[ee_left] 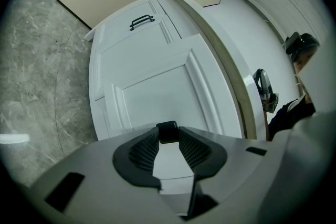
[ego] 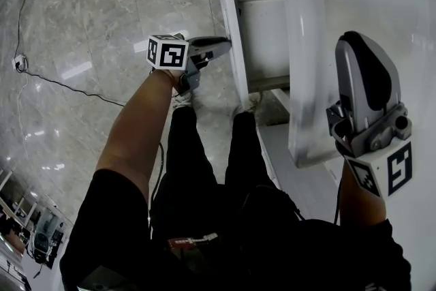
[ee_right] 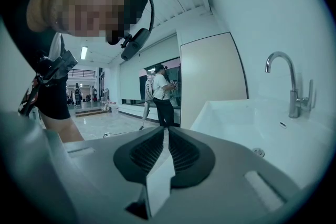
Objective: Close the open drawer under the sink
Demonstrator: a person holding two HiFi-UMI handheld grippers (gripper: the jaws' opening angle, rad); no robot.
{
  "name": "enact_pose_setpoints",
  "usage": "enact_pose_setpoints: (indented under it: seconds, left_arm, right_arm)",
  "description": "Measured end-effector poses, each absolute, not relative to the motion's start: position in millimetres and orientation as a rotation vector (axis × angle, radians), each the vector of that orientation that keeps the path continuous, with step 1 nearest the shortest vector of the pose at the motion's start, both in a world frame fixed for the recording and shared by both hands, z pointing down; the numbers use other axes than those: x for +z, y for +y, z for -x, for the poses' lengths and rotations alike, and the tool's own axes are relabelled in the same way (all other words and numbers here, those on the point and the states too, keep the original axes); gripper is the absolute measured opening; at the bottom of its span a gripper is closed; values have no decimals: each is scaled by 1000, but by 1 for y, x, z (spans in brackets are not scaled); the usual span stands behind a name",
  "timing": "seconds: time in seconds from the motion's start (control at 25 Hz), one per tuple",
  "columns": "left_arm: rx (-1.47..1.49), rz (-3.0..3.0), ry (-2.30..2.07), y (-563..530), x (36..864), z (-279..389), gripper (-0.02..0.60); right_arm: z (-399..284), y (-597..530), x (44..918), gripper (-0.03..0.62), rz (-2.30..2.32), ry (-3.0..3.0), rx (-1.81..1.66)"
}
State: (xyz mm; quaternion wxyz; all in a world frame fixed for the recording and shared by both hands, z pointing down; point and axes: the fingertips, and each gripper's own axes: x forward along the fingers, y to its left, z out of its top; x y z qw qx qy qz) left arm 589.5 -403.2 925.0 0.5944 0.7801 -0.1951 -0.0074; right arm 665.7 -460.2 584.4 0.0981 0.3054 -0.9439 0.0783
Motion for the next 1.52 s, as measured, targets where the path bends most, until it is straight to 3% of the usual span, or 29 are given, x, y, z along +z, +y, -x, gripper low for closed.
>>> enact_pose_setpoints:
  seconds: [0.24, 1.52]
  left_arm:
    - [-9, -1816, -450, -415, 933, -616, 117]
    - [-31, -1822, -411, -427, 926, -650, 119]
  right_arm:
    - [-696, -471, 593, 6, -917, -2792, 238]
    - [-701, -472, 598, 6, -959, -2780, 261]
